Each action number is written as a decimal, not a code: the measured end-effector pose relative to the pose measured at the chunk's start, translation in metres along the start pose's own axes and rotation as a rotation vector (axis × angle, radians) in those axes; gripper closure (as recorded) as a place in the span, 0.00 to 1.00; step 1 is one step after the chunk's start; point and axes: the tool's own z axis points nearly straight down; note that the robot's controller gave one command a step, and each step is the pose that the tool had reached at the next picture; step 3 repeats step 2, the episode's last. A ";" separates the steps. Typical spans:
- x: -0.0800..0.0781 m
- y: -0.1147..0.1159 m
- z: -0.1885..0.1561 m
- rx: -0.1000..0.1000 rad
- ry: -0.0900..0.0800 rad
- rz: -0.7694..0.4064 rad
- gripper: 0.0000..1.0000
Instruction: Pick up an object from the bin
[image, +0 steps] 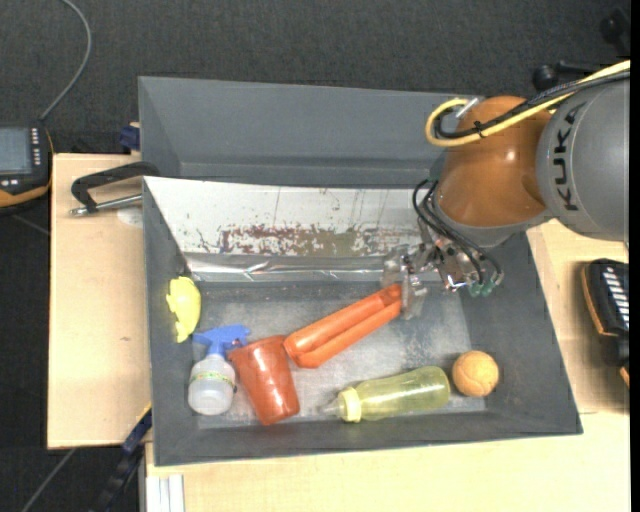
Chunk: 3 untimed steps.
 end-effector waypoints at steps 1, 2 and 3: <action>-0.018 -0.005 -0.042 0.001 -0.008 -0.029 1.00; 0.002 -0.006 -0.078 -0.001 -0.002 -0.021 1.00; 0.002 -0.006 -0.078 -0.001 -0.002 -0.021 1.00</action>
Offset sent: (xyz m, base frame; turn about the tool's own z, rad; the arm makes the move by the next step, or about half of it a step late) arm -0.0094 -0.0092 0.0945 -0.0188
